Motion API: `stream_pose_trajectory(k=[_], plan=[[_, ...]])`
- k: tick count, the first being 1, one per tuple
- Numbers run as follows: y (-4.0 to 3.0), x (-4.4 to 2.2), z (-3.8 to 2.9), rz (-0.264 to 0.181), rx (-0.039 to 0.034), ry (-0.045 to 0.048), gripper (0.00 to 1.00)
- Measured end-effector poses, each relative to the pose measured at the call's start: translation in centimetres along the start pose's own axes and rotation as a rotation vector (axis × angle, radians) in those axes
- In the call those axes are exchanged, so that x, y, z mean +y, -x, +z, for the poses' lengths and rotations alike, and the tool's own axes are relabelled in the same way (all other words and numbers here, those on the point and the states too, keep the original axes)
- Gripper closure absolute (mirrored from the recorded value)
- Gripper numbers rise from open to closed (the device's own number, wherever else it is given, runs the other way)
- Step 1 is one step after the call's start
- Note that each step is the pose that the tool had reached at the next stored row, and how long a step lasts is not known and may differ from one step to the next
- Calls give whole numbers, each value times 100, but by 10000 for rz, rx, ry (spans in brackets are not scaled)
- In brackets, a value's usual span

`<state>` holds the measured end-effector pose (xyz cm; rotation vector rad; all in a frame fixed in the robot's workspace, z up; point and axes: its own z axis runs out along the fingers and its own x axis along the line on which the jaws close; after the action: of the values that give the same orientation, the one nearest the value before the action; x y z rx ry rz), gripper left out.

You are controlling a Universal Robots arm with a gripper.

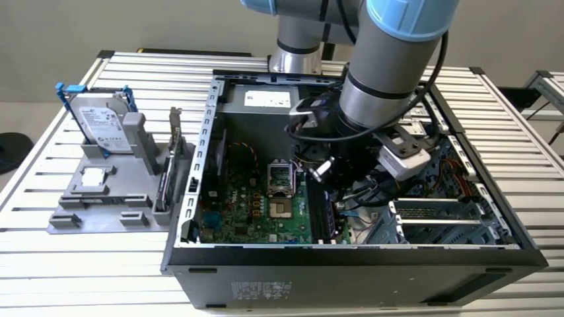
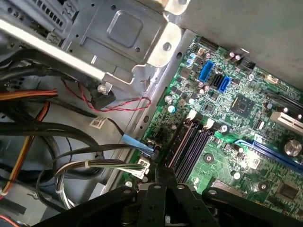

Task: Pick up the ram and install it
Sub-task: 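Press down the ram until it locks into place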

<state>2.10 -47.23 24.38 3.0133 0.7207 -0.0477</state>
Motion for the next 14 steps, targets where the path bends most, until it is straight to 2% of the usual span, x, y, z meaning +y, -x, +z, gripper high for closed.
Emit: stream_pose_trajectory(k=[7,14], plan=[[0,0,0,-944,-78,-19,100],[1,-1,11,-1671,-122,-96,100]])
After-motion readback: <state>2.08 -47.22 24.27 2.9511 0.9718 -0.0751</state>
